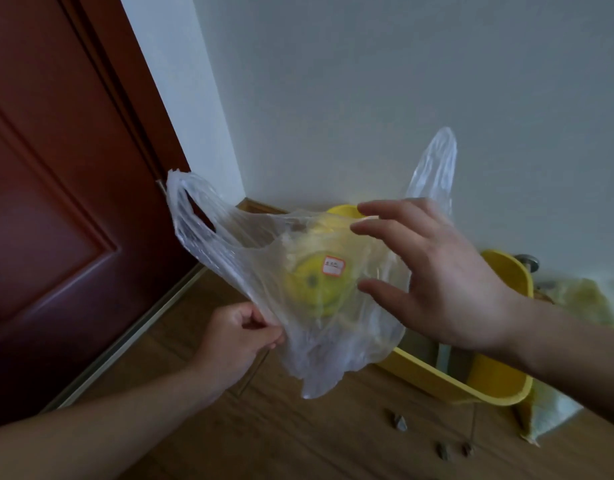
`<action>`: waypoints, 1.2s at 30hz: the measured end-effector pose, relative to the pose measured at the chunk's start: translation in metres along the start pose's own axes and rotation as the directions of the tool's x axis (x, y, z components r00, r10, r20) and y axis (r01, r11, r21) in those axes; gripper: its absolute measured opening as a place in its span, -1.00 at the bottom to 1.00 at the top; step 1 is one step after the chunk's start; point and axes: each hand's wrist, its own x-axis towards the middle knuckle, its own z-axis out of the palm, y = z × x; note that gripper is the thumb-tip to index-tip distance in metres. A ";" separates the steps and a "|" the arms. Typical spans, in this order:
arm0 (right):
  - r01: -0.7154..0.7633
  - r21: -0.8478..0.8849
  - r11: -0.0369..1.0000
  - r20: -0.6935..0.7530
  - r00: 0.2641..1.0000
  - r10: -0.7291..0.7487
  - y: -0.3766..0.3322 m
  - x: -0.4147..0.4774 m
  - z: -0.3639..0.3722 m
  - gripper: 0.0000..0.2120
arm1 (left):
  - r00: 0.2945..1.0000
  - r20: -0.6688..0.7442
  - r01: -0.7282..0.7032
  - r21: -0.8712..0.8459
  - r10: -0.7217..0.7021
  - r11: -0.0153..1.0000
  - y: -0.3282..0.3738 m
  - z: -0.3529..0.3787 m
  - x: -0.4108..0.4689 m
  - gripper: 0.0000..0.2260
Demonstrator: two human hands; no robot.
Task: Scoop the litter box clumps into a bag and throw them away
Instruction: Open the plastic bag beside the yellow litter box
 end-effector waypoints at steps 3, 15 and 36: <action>0.049 -0.194 0.980 0.128 0.992 -0.024 -0.006 0.015 0.002 -0.31 | 1.000 0.014 -0.011 0.029 0.010 1.000 -0.001 -0.005 -0.006 -0.91; 0.129 0.060 0.990 0.264 0.954 -0.140 -0.013 0.012 0.055 -0.90 | 0.885 -0.017 -0.448 0.239 0.465 0.861 0.025 -0.039 -0.033 -0.69; -0.682 0.379 0.625 0.741 0.628 0.237 -0.024 -0.048 0.115 -0.55 | 0.725 0.688 -0.615 0.640 0.012 0.460 -0.002 0.018 0.011 -0.36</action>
